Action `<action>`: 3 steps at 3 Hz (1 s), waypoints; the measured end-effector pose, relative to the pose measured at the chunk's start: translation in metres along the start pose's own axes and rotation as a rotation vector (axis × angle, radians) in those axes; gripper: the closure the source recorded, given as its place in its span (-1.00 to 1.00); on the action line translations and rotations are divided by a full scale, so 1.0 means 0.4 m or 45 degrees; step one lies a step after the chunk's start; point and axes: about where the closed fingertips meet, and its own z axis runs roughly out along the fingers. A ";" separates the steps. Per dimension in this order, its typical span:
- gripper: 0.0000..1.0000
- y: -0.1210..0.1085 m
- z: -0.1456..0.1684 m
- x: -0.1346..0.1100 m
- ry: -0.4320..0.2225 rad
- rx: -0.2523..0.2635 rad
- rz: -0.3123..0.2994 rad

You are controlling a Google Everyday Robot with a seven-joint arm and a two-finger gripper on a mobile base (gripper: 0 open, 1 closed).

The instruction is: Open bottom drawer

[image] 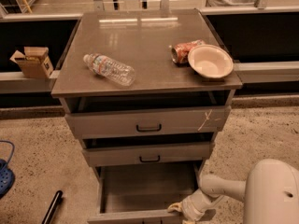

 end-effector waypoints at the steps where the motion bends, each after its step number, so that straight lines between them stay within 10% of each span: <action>1: 0.04 0.012 0.014 0.015 -0.031 -0.044 0.072; 3: 0.28 0.003 0.016 0.021 -0.042 -0.059 0.107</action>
Offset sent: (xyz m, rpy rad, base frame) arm -0.0042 -0.0095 -0.0113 -0.0088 0.1232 -0.0590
